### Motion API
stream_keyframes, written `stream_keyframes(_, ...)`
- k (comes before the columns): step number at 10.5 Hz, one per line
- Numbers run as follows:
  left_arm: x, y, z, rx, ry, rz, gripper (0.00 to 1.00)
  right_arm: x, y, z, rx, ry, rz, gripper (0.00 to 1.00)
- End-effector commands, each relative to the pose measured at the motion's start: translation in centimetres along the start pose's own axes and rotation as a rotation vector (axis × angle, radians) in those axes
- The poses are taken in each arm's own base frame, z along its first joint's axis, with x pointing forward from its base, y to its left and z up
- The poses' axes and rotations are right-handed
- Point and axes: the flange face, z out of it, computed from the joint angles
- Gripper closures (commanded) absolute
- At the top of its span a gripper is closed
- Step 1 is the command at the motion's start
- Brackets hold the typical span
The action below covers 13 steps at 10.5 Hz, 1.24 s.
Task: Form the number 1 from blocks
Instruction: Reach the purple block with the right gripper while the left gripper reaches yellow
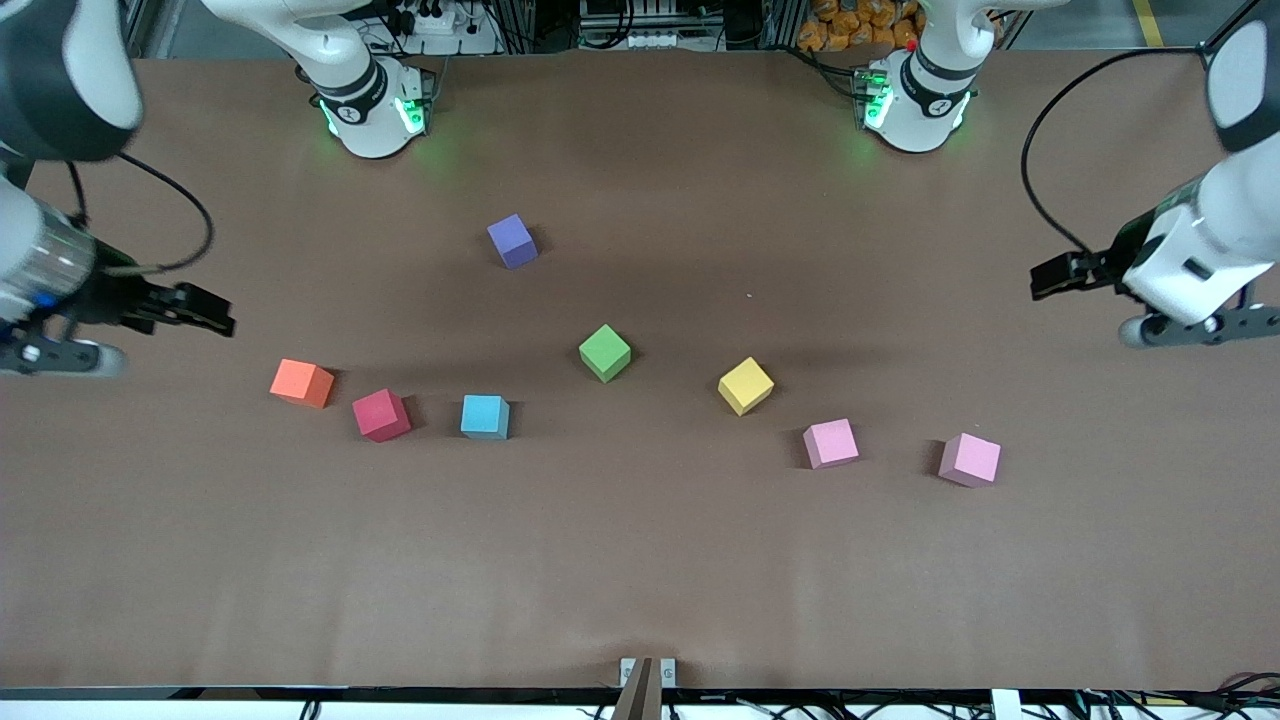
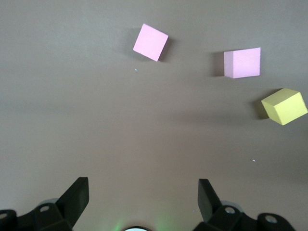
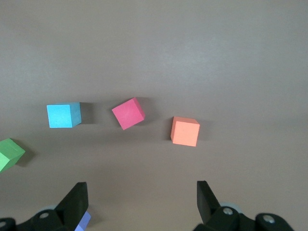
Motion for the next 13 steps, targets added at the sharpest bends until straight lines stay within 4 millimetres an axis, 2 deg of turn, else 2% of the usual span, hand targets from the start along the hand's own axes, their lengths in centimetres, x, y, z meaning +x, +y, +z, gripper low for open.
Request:
stream_keyframes(1,0.6,0.7,3.0,0.003,0.008,0.003,0.00,0.9,-2.5,3.4,0.008,-0.009,-0.022,0.00)
stream_keyframes(3,1.9,2.7,6.2,0.008,-0.001,0.030,0.00,-0.3,-4.8,9.4,0.062,-0.002,-0.035,0.00)
stream_keyframes(5,3.3,5.1,9.4,0.021,-0.019,0.033,0.00,-2.8,-7.3,13.5,0.070,0.006,-0.072,0.00)
stream_keyframes(7,4.4,5.8,11.4,0.018,-0.018,0.005,0.00,-6.3,-10.3,17.6,0.057,-0.032,-0.134,0.00)
stream_keyframes(9,4.8,8.3,13.3,0.023,-0.016,-0.032,0.00,-10.7,-13.3,19.8,0.050,-0.067,-0.210,0.00)
stream_keyframes(11,5.2,10.6,15.0,0.026,-0.003,-0.084,0.00,-15.1,-15.6,21.1,0.045,-0.104,-0.287,0.00)
stream_keyframes(13,5.4,13.0,16.8,0.025,0.012,-0.139,0.00,-18.8,-18.6,24.0,0.012,-0.169,-0.382,0.00)
